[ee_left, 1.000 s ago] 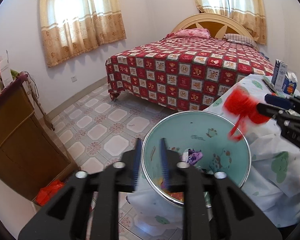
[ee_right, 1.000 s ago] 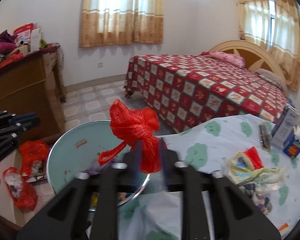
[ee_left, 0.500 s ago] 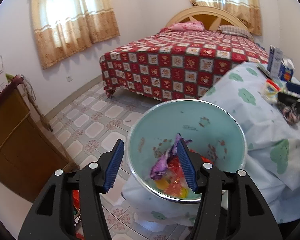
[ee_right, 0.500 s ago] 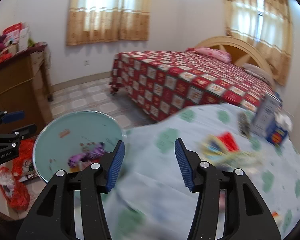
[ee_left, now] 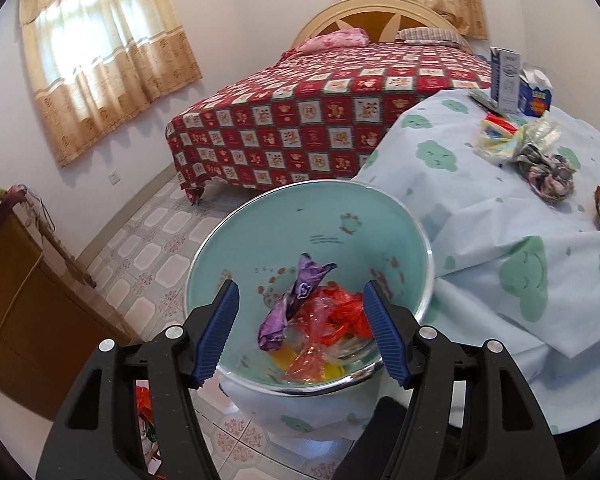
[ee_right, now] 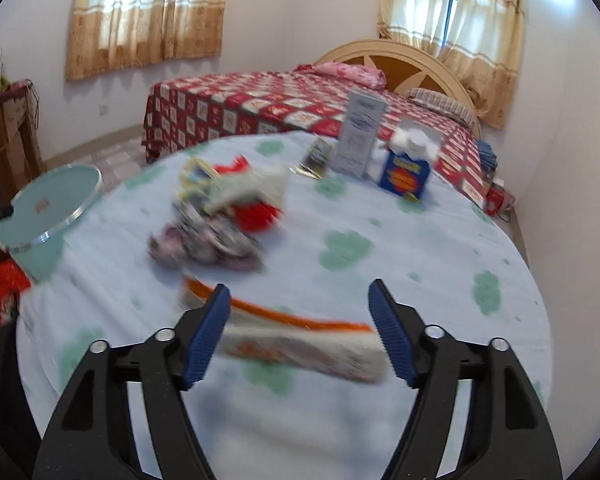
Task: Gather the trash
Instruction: 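Grasp the orange-white snack wrapper with the right tool while the left tool grasps the grey rag, then carry the grey rag toward the bucket with the left tool while the right tool holds the snack wrapper, then lower the grey rag into the teal bucket and open the left tool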
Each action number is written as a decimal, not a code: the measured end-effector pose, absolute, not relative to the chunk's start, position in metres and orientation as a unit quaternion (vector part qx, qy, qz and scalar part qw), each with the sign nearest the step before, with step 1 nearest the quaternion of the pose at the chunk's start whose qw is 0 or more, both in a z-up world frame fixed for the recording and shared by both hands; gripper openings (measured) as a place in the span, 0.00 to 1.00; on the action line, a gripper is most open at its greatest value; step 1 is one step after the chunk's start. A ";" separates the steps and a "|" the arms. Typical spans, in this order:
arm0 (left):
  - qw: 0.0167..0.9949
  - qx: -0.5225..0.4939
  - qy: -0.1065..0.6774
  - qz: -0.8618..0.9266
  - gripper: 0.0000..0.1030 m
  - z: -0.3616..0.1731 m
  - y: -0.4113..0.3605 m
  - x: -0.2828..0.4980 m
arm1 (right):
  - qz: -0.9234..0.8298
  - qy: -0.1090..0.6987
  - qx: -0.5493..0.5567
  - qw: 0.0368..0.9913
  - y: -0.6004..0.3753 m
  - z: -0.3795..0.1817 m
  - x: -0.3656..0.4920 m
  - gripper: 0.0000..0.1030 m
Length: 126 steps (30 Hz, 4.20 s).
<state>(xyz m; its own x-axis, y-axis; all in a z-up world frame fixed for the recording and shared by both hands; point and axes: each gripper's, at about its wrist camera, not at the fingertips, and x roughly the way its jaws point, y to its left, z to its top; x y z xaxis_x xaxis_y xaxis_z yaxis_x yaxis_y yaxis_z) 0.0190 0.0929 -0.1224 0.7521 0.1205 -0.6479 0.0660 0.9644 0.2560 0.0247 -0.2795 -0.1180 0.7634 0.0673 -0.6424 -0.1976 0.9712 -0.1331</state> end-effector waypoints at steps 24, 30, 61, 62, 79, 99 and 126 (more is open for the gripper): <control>0.926 0.146 0.347 -0.006 0.65 -0.117 0.055 0.020 | 0.089 0.429 -0.076 0.896 -0.296 -0.146 0.032 0.21; 0.927 0.146 0.344 -0.018 0.65 -0.115 0.040 0.022 | 0.094 0.423 -0.049 0.900 -0.304 -0.146 0.032 0.29; 0.909 0.142 0.368 -0.135 0.55 -0.126 -0.138 0.085 | -0.032 0.348 0.066 0.935 -0.373 -0.136 -0.003 0.17; 0.902 0.140 0.382 -0.144 0.47 -0.131 -0.141 0.088 | -0.028 0.347 0.068 0.935 -0.372 -0.136 -0.002 0.17; 0.906 0.129 0.369 -0.166 0.04 -0.110 -0.095 0.054 | -0.003 0.336 0.068 0.939 -0.337 -0.129 -0.003 0.18; 0.932 0.110 0.330 -0.098 0.03 -0.075 0.007 0.038 | 0.053 0.329 0.046 0.942 -0.260 -0.115 0.014 0.18; 0.934 0.094 0.343 -0.022 0.04 -0.082 0.095 0.035 | 0.111 0.334 0.000 0.936 -0.180 -0.109 0.046 0.18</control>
